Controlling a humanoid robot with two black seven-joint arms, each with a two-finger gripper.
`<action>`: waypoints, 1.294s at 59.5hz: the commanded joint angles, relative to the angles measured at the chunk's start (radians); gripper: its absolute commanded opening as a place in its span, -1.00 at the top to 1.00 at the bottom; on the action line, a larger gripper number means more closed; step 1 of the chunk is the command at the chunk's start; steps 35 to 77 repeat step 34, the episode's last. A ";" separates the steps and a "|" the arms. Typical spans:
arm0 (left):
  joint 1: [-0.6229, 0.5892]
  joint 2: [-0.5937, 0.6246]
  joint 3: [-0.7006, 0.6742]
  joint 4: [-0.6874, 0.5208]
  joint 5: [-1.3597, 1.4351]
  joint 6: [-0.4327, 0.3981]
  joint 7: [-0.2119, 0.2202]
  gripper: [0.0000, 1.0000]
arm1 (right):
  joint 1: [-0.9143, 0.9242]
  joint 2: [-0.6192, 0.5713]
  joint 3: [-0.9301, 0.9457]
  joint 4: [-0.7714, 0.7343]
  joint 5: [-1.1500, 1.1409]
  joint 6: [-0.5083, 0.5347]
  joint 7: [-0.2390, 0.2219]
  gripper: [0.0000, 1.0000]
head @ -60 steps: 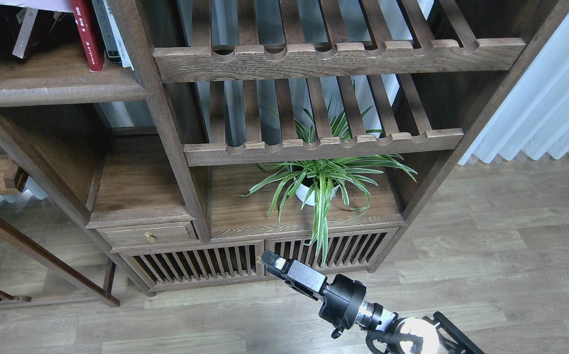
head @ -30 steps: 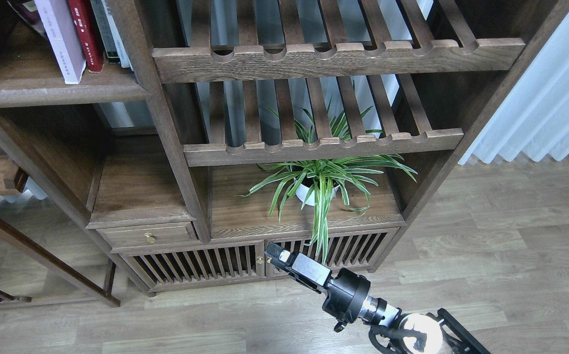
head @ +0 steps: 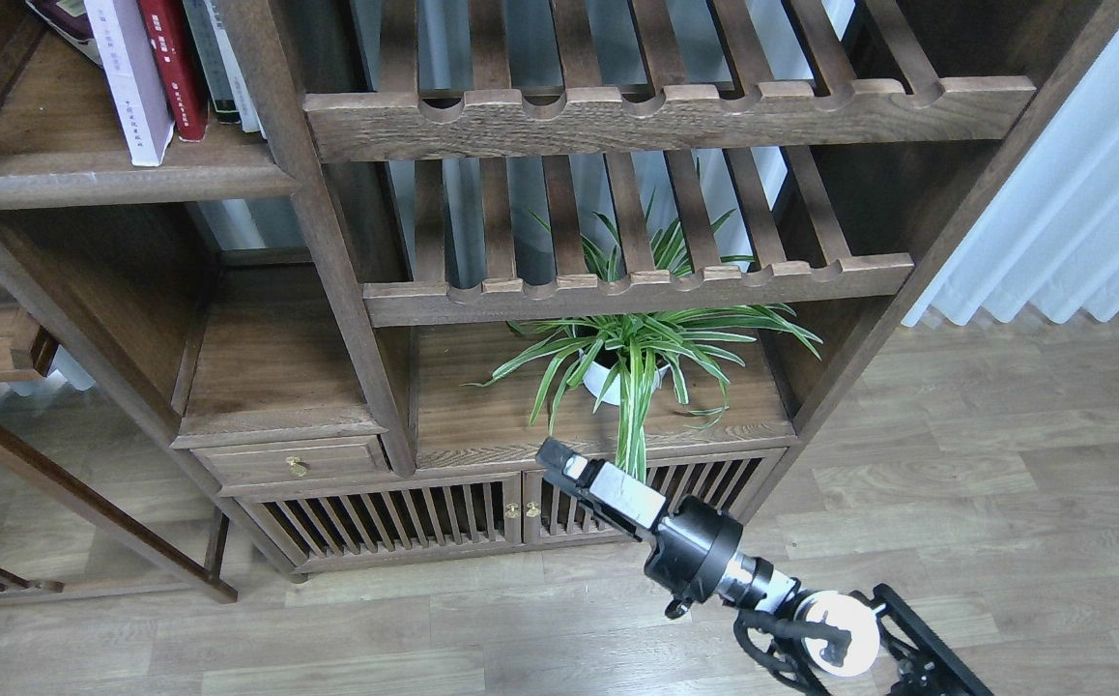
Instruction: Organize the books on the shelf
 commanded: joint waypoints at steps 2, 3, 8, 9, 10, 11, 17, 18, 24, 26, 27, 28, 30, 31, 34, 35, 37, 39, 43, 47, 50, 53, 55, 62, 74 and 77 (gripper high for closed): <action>0.074 -0.073 0.003 -0.039 -0.007 0.000 0.009 -0.96 | 0.007 0.000 0.000 0.002 0.000 0.000 0.000 -0.97; 0.087 -0.085 0.004 -0.039 -0.007 0.000 0.009 -0.96 | 0.007 0.000 0.000 0.002 0.000 0.000 0.000 -0.97; 0.152 -0.135 0.016 -0.041 -0.007 0.000 0.009 -0.97 | 0.007 0.000 0.002 0.005 0.002 0.000 0.000 -0.97; 0.178 -0.158 0.027 -0.041 -0.007 0.000 0.009 -0.97 | 0.007 0.000 0.002 0.005 0.002 0.000 0.000 -0.97; 0.189 -0.168 0.032 -0.041 -0.007 0.000 0.009 -0.97 | 0.007 0.000 0.002 0.005 0.002 0.000 0.000 -0.97; 0.198 -0.177 0.036 -0.039 -0.007 0.000 0.009 -0.97 | 0.007 0.000 0.000 0.005 0.002 0.000 0.000 -0.97; 0.284 -0.238 0.082 -0.039 -0.004 0.000 0.012 -0.97 | 0.008 0.000 0.000 0.005 0.002 0.000 0.000 -0.97; 0.310 -0.261 0.098 -0.039 -0.002 0.000 0.010 -0.97 | 0.008 0.000 0.000 0.005 0.002 0.000 0.000 -0.97; 0.397 -0.358 0.144 -0.038 -0.001 0.000 0.004 -0.97 | 0.014 0.000 0.000 0.005 0.002 0.000 0.000 -0.97; 0.420 -0.382 0.154 -0.035 -0.001 0.000 0.004 -0.97 | 0.014 0.000 0.000 0.005 0.002 0.000 0.000 -0.97; 0.423 -0.389 0.158 -0.035 -0.001 0.000 0.004 -0.97 | 0.014 0.000 0.000 0.005 0.002 0.000 0.000 -0.97; 0.434 -0.402 0.165 -0.029 0.001 0.000 0.004 -0.97 | 0.014 0.000 0.000 0.005 0.002 0.000 0.000 -0.97; 0.442 -0.422 0.176 -0.022 0.002 0.000 0.004 -0.97 | 0.016 0.000 0.000 0.005 0.002 0.000 0.000 -0.97; 0.443 -0.427 0.181 -0.021 0.002 0.000 0.004 -0.97 | 0.016 0.000 0.000 0.005 0.002 0.000 0.000 -0.97; 0.446 -0.444 0.190 -0.016 0.002 0.000 0.004 -0.97 | 0.016 0.000 -0.001 0.005 -0.001 0.000 0.000 -0.97; 0.446 -0.444 0.190 -0.016 0.002 0.000 0.004 -0.97 | 0.016 0.000 -0.001 0.005 -0.001 0.000 0.000 -0.97; 0.446 -0.444 0.190 -0.016 0.002 0.000 0.004 -0.97 | 0.016 0.000 -0.001 0.005 -0.001 0.000 0.000 -0.97; 0.446 -0.444 0.190 -0.016 0.002 0.000 0.004 -0.97 | 0.016 0.000 -0.001 0.005 -0.001 0.000 0.000 -0.97; 0.446 -0.444 0.190 -0.016 0.002 0.000 0.004 -0.97 | 0.016 0.000 -0.001 0.005 -0.001 0.000 0.000 -0.97; 0.446 -0.444 0.190 -0.016 0.002 0.000 0.004 -0.97 | 0.016 0.000 -0.001 0.005 -0.001 0.000 0.000 -0.97; 0.446 -0.444 0.190 -0.016 0.002 0.000 0.004 -0.97 | 0.016 0.000 -0.001 0.005 -0.001 0.000 0.000 -0.97; 0.446 -0.444 0.190 -0.016 0.002 0.000 0.004 -0.97 | 0.016 0.000 -0.001 0.005 -0.001 0.000 0.000 -0.97; 0.446 -0.444 0.190 -0.016 0.002 0.000 0.004 -0.97 | 0.016 0.000 -0.001 0.005 -0.001 0.000 0.000 -0.97; 0.446 -0.444 0.190 -0.016 0.002 0.000 0.004 -0.97 | 0.016 0.000 -0.001 0.005 -0.001 0.000 0.000 -0.97; 0.446 -0.444 0.190 -0.016 0.002 0.000 0.004 -0.97 | 0.016 0.000 -0.001 0.005 -0.001 0.000 0.000 -0.97; 0.446 -0.444 0.190 -0.016 0.002 0.000 0.004 -0.97 | 0.016 0.000 -0.001 0.005 -0.001 0.000 0.000 -0.97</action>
